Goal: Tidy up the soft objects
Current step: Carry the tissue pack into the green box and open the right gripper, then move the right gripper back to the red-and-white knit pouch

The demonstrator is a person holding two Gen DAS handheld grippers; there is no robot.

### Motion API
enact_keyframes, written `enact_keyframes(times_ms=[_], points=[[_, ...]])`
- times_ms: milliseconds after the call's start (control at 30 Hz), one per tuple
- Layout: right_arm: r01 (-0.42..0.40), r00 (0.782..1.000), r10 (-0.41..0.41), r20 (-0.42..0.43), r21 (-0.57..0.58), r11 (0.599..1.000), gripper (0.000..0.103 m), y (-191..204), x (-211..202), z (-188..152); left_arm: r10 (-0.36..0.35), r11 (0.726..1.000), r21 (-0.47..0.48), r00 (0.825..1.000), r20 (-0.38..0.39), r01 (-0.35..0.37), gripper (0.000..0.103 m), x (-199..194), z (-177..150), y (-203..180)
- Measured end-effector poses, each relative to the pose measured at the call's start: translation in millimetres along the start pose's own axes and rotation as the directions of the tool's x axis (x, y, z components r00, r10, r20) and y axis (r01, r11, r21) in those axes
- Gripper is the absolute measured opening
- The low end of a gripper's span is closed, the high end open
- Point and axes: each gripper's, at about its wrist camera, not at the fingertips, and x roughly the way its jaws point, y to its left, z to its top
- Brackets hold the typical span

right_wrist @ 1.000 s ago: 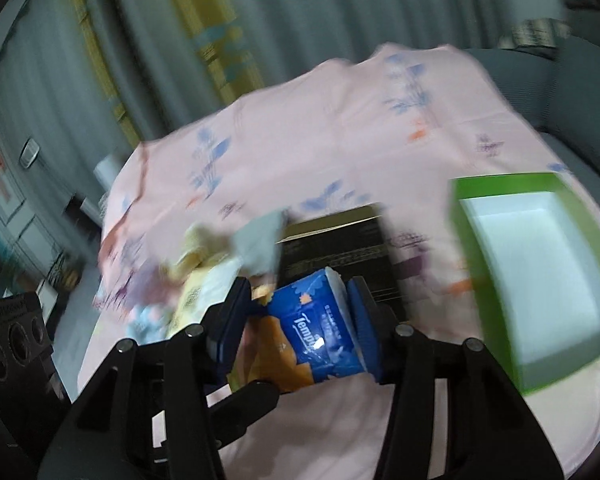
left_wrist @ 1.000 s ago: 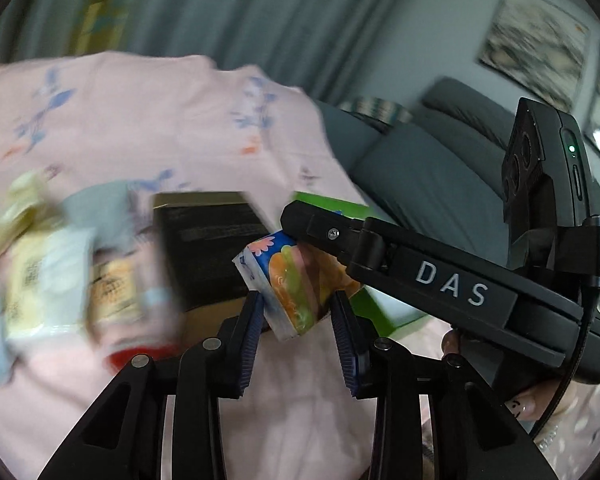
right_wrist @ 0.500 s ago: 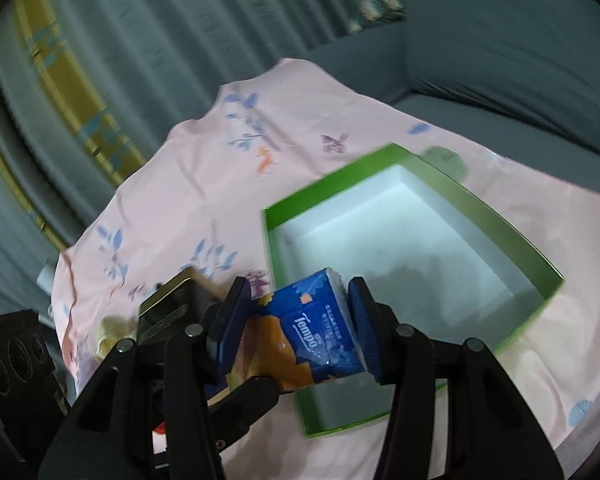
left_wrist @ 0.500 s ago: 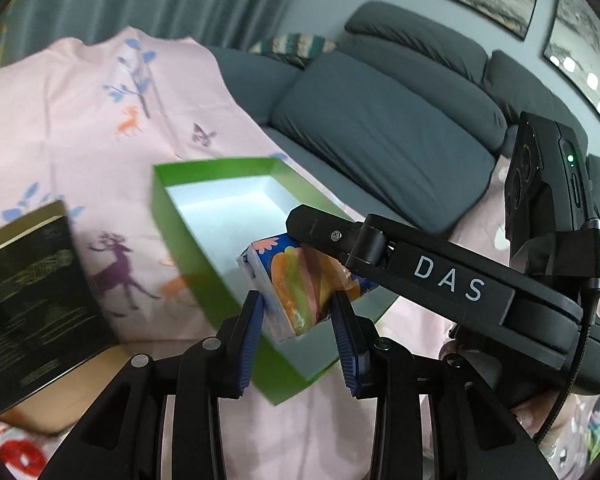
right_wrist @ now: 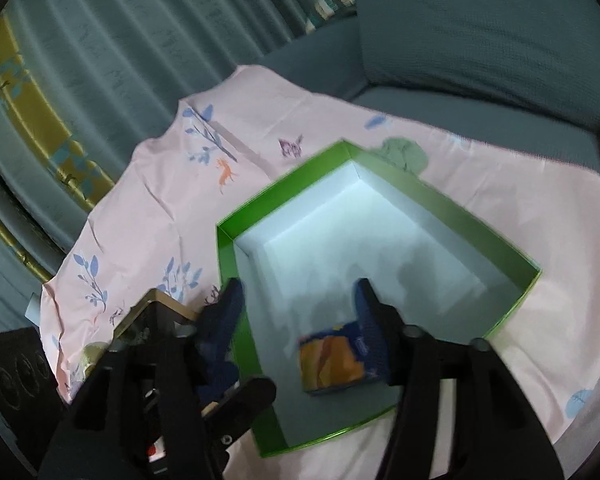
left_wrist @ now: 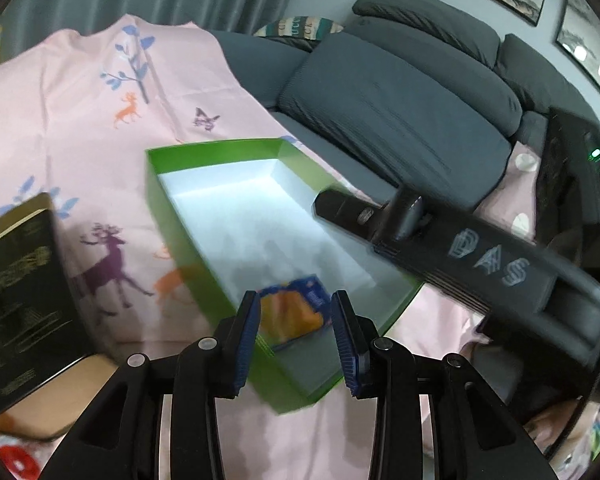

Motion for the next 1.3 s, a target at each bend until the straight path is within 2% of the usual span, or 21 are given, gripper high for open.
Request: enact_keyframes(times_ms=[67, 167, 267, 367, 500, 567, 733, 767, 833, 933, 1033, 1100, 1233, 1300], points=[[0.002, 1.000, -0.002, 0.030, -0.018, 1.000, 0.083, 6, -8, 0, 0.027, 1.000, -0.012, 0.999, 0.023, -0.026, 0.056, -16, -4, 6], [-0.023, 0.998, 0.026, 0.056, -0.059, 0.998, 0.087, 20, -22, -2, 0.046, 0.998, -0.045, 0.997, 0.064, -0.043, 0.071, -44, -12, 17], [-0.054, 0.997, 0.059, 0.051, -0.094, 0.994, 0.095, 34, -30, -7, 0.077, 0.994, -0.087, 0.992, 0.098, -0.068, 0.075, -79, -24, 31], [-0.080, 0.995, 0.087, 0.038, -0.150, 0.985, 0.097, 55, -36, -15, 0.120, 0.986, -0.131, 0.983, 0.135, -0.103, 0.075, -117, -42, 47], [-0.103, 0.994, 0.109, 0.011, -0.233, 0.967, 0.098, 86, -41, -32, 0.232, 0.957, -0.220, 0.956, 0.179, -0.191, 0.078, -165, -69, 74], [-0.127, 0.992, 0.126, -0.022, -0.269, 0.955, 0.098, 101, -41, -43, 0.285, 0.935, -0.273, 0.940, 0.188, -0.229, 0.080, -186, -83, 90], [-0.200, 0.977, 0.162, -0.142, -0.320, 0.926, 0.098, 134, -31, -75, 0.432, 0.855, -0.386, 0.888, 0.161, -0.346, 0.080, -228, -127, 134], [-0.216, 0.972, 0.168, -0.166, -0.331, 0.919, 0.098, 142, -27, -82, 0.466, 0.831, -0.408, 0.874, 0.141, -0.377, 0.080, -234, -139, 145], [-0.242, 0.962, 0.173, -0.213, -0.363, 0.900, 0.097, 158, -21, -99, 0.505, 0.795, -0.442, 0.857, 0.102, -0.416, 0.080, -237, -158, 161], [-0.266, 0.950, 0.166, -0.265, -0.405, 0.875, 0.096, 175, -10, -124, 0.521, 0.760, -0.491, 0.851, 0.071, -0.425, 0.080, -239, -182, 184], [-0.258, 0.942, 0.125, -0.312, -0.436, 0.862, 0.086, 186, 7, -149, 0.522, 0.728, -0.550, 0.851, 0.059, -0.409, 0.080, -237, -209, 205], [-0.239, 0.936, 0.088, -0.340, -0.436, 0.867, 0.074, 188, 22, -161, 0.516, 0.713, -0.572, 0.855, 0.039, -0.404, 0.080, -231, -218, 214], [-0.183, 0.930, 0.023, -0.368, -0.407, 0.895, 0.064, 184, 53, -174, 0.504, 0.709, -0.583, 0.864, 0.027, -0.396, 0.080, -227, -229, 221], [-0.161, 0.928, -0.002, -0.372, -0.406, 0.900, 0.054, 184, 62, -180, 0.492, 0.708, -0.594, 0.870, 0.027, -0.382, 0.080, -225, -232, 224]])
